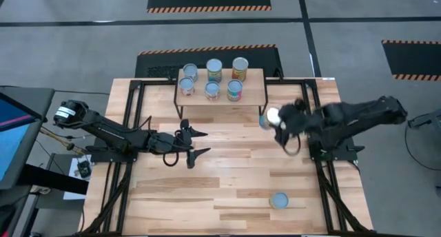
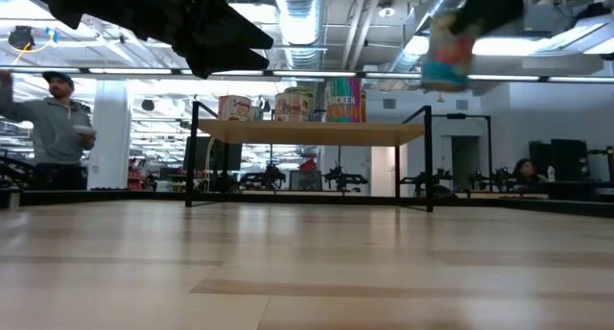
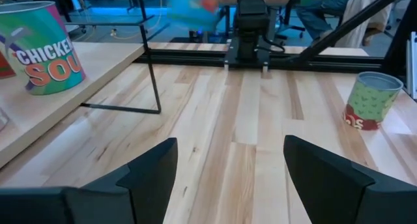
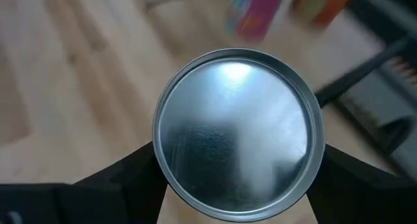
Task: Pick and place cans onto a shelf
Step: Put the canned tomatoes on the shelf
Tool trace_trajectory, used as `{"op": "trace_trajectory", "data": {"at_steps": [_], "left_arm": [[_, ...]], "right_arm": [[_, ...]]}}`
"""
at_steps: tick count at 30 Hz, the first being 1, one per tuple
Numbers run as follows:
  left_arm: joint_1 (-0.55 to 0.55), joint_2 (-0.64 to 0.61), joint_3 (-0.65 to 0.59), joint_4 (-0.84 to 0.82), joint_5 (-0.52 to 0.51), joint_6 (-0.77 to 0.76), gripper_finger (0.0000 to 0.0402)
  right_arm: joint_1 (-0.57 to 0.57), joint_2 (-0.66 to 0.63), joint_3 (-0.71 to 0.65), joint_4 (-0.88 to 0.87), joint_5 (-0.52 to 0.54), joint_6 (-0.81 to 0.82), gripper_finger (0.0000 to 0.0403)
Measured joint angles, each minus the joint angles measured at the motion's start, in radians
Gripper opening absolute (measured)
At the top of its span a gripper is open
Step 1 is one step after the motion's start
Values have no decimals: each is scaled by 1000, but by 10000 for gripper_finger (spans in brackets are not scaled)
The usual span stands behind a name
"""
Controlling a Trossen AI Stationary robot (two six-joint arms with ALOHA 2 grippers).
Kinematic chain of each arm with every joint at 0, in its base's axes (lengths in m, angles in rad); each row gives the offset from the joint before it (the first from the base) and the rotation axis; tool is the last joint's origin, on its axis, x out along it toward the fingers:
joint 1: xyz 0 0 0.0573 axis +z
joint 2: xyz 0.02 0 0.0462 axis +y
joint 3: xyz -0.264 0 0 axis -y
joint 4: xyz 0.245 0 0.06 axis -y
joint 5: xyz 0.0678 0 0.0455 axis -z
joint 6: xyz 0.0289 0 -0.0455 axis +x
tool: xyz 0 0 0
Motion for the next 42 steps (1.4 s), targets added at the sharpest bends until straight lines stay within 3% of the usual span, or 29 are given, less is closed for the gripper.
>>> {"op": "trace_trajectory", "data": {"at_steps": [3, 7, 11, 17, 28, 42], "left_arm": [[0, 0, 0, 0, -1, 0, 270], [1, 0, 0, 0, -17, 0, 270], [1, 0, 0, 0, -20, 0, 270], [2, 0, 0, 0, -23, 5, 270], [12, 0, 0, 0, -18, 5, 270], [12, 0, 0, -23, -18, 0, 270]], "right_arm": [[-139, 2, 62, 56, -25, -176, 312], [-349, 3, 77, 230, -177, -370, 312], [-543, 43, 78, 341, -323, -478, 312], [-735, 153, 77, 397, -418, -571, 312], [-884, 334, 108, 454, -489, -672, 312], [-912, 485, 261, 345, -523, -710, 312]]}}
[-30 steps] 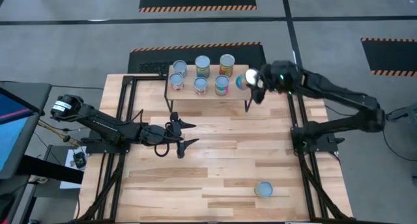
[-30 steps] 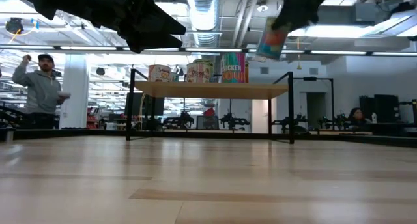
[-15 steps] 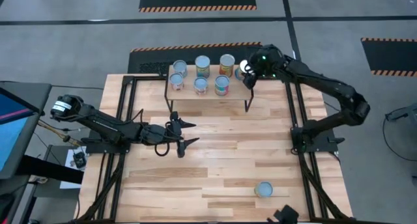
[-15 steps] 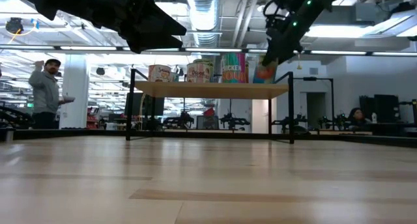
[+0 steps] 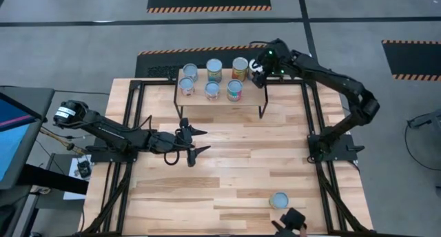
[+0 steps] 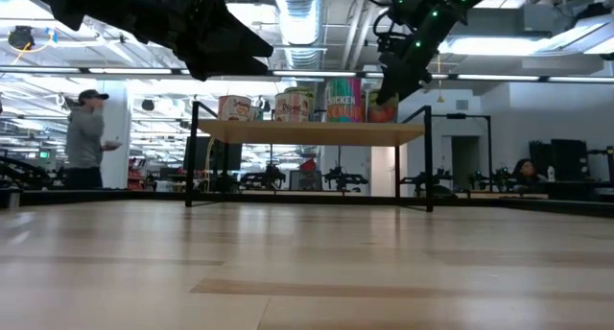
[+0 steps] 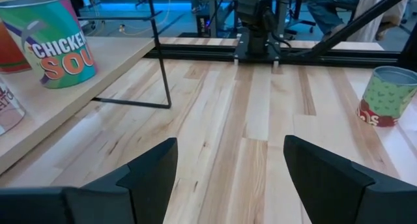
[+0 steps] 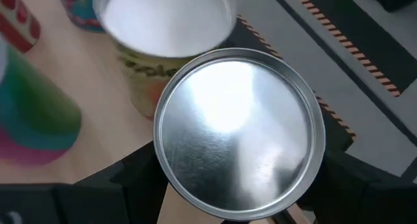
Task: Pick and place cans onto a shelf
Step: Put the canned tomatoes on the shelf
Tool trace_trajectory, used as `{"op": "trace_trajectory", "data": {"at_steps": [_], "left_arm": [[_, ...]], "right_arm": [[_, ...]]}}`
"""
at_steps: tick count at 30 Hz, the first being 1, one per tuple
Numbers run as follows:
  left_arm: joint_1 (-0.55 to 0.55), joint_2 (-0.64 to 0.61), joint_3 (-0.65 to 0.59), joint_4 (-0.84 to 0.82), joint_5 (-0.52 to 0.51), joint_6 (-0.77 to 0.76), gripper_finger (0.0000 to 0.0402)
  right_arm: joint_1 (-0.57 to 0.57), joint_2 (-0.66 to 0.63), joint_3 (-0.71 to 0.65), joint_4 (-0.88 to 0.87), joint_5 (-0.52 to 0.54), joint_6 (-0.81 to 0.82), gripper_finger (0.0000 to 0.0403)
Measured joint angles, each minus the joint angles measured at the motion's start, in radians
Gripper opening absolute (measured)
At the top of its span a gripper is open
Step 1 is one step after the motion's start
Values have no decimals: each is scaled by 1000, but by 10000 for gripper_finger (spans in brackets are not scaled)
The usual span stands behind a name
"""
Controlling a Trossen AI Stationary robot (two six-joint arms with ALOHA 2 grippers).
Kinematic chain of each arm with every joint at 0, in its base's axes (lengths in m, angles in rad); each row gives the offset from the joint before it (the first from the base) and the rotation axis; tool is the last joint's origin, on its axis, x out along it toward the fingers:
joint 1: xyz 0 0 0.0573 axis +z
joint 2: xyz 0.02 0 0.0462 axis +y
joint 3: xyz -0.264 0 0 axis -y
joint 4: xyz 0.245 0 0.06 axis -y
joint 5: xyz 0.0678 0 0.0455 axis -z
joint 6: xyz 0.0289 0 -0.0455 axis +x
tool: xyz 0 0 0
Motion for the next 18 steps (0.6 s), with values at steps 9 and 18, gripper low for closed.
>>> {"op": "trace_trajectory", "data": {"at_steps": [9, 18], "left_arm": [[0, 0, 0, 0, 0, -4, 270], [0, 0, 0, -2, 0, -8, 270]], "right_arm": [[8, 4, 31, -22, -88, 26, 337], [-5, 10, 33, -25, -82, 36, 343]]}}
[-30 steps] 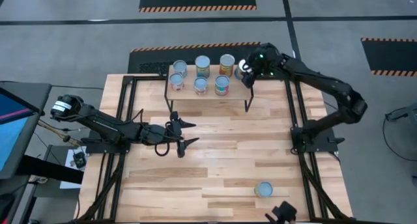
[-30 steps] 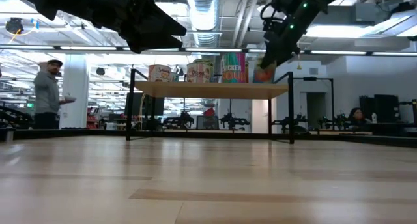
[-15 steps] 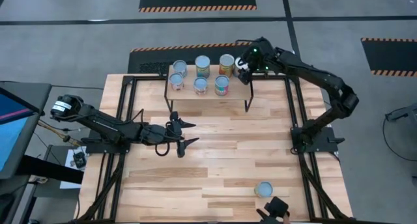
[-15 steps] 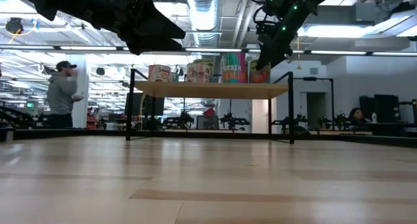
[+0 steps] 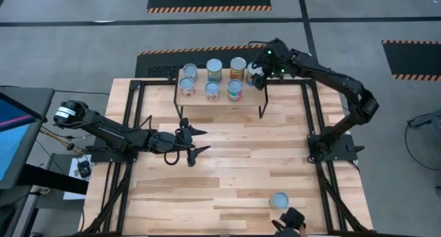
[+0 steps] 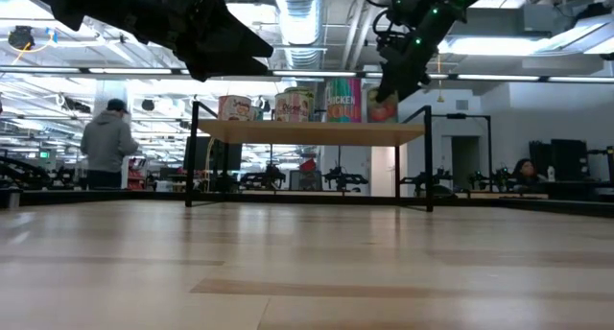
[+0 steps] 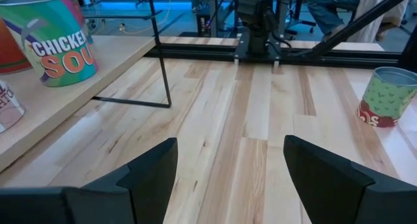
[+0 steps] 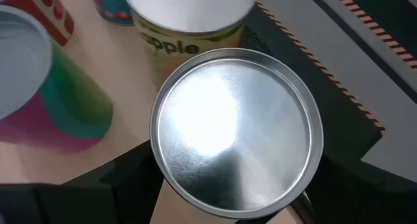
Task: Pick and place cans onto a shelf
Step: Put the canned tomatoes on the shelf, then put the canned spaghetti sauce on the shelf
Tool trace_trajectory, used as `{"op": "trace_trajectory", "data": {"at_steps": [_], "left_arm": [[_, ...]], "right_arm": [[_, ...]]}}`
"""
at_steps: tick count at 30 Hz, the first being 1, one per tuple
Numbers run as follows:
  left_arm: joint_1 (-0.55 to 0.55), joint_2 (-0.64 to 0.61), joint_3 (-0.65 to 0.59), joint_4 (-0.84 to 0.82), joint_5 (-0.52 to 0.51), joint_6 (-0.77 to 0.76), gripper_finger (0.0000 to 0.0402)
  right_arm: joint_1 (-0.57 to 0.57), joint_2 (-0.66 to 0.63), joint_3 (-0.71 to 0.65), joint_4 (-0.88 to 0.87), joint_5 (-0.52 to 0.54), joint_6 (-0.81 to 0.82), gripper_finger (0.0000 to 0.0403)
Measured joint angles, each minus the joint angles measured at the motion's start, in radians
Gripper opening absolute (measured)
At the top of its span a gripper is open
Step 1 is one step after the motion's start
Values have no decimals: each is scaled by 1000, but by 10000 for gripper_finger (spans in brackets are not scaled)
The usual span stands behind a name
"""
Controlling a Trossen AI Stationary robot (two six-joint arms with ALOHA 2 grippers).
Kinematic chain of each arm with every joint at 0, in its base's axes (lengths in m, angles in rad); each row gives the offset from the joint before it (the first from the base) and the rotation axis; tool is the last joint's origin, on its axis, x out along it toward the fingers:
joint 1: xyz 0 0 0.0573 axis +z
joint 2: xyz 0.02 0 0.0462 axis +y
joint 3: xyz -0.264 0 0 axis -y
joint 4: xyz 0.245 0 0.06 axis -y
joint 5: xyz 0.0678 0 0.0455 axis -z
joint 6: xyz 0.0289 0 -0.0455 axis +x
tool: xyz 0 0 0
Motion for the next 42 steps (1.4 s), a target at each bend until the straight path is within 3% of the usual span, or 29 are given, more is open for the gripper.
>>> {"op": "trace_trajectory", "data": {"at_steps": [13, 24, 32, 42], "left_arm": [[0, 0, 0, -2, 0, 0, 270], [0, 0, 0, -7, -3, 7, 270], [-1, 0, 0, -41, 9, -10, 270], [0, 0, 0, -77, 9, -40, 270]], "right_arm": [[1, -9, 0, 15, 5, 16, 383], [55, -170, -17, -69, 63, 116, 396], [309, -381, -203, -93, 204, 265, 389], [792, -505, -466, -16, 431, 581, 389]]}}
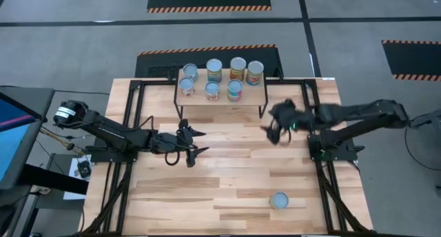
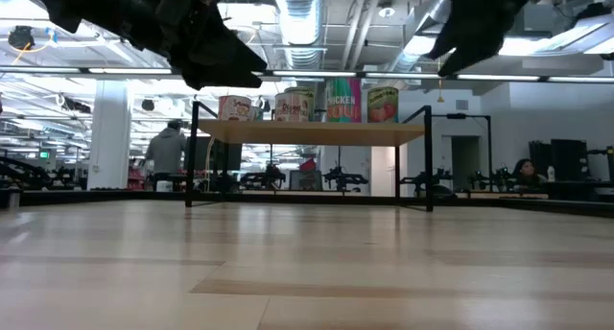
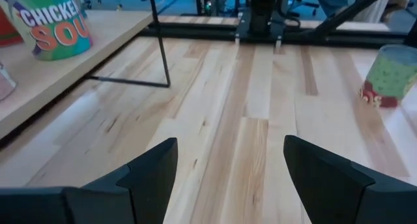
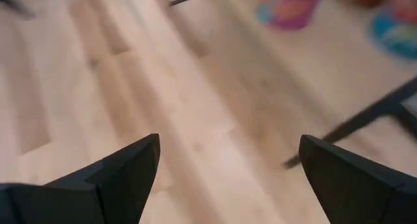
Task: Pick and place cans onto a shelf
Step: Put the canned spaghetti sauce on the shelf
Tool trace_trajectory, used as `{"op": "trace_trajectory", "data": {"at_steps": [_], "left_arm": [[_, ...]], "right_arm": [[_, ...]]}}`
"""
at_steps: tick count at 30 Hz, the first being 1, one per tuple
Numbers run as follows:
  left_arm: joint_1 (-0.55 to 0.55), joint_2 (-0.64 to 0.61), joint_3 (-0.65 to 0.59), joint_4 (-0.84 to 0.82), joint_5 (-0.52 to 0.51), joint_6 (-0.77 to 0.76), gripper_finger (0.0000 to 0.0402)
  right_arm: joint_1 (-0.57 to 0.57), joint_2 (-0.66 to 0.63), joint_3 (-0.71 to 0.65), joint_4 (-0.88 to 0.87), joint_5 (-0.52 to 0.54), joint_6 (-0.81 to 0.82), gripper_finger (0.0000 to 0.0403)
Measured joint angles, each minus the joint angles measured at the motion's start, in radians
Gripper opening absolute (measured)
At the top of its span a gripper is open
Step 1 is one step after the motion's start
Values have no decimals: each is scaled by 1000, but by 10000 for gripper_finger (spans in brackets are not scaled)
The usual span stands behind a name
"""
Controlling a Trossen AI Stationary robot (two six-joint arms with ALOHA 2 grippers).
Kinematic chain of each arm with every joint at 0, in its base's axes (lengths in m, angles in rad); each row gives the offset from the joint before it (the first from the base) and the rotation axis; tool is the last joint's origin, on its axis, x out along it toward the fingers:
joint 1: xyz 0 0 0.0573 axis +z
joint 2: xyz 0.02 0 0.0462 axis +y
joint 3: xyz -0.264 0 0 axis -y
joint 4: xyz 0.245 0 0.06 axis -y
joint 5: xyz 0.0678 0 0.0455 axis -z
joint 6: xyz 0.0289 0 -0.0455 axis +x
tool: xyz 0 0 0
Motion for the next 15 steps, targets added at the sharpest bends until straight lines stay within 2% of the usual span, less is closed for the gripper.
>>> {"op": "trace_trajectory", "data": {"at_steps": [5, 11, 15], "left_arm": [[0, 0, 0, -39, 1, 7, 270], [0, 0, 0, -59, 0, 18, 270], [0, 0, 0, -64, 0, 0, 270]], "right_arm": [[227, 50, -94, 101, 61, 173, 389], [454, 178, -100, 129, 143, 385, 388], [574, 283, -100, 128, 156, 495, 388]]}}
